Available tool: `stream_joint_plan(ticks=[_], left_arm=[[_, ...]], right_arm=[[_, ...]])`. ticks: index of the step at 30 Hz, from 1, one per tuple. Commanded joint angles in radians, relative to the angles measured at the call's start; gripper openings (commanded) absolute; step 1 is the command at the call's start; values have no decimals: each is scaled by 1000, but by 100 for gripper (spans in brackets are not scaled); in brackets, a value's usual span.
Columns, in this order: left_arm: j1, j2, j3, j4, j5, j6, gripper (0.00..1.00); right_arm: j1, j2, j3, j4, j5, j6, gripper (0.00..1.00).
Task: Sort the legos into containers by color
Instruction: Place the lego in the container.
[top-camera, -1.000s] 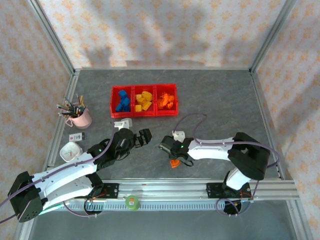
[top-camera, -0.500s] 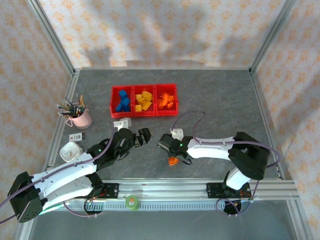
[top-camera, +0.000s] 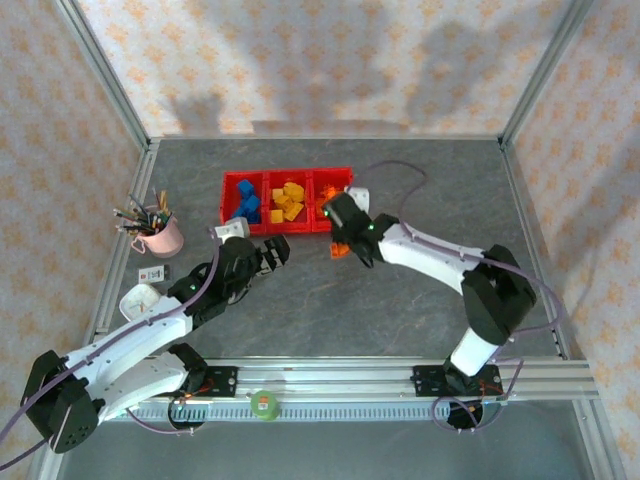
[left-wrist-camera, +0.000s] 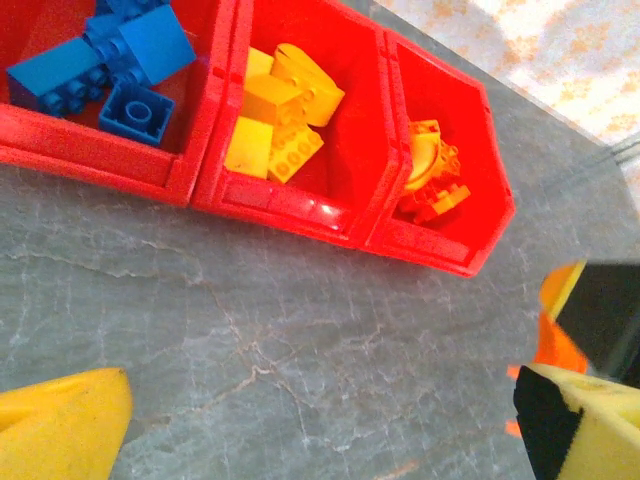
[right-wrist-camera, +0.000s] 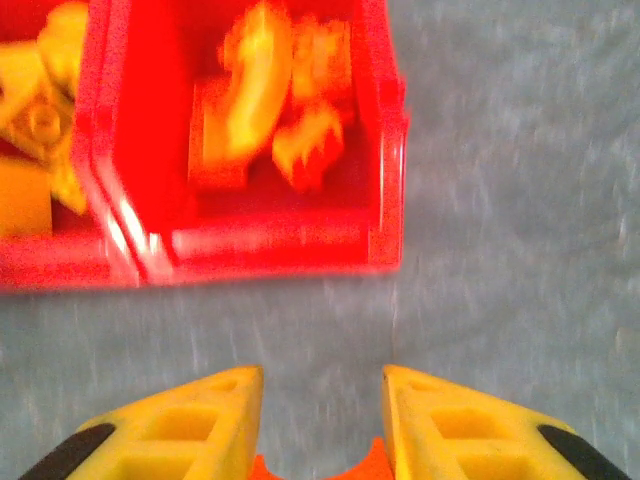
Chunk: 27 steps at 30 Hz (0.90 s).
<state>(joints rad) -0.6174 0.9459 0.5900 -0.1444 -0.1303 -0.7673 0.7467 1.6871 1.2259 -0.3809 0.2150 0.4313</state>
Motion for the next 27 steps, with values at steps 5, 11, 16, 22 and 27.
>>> stream_joint_plan(ticks=[5,11,16,22,27], left_arm=[[80,81,46,82,48,50,99],[108,122,66,102,67,49,99],[120,126,71,109,63,57,99],[125,121,70,109,58,57,99],[149,99,73,85,-20,98,99]], right_arm=[[-113,267,293,41,12,-171,34],[-163,457,571,-27,-17,-234,34],[-186,567,729,-59,-42,-266,43],[-188,558,798,-98,-116,-260,68],[-196,368,640,-50,-98,-242,89]])
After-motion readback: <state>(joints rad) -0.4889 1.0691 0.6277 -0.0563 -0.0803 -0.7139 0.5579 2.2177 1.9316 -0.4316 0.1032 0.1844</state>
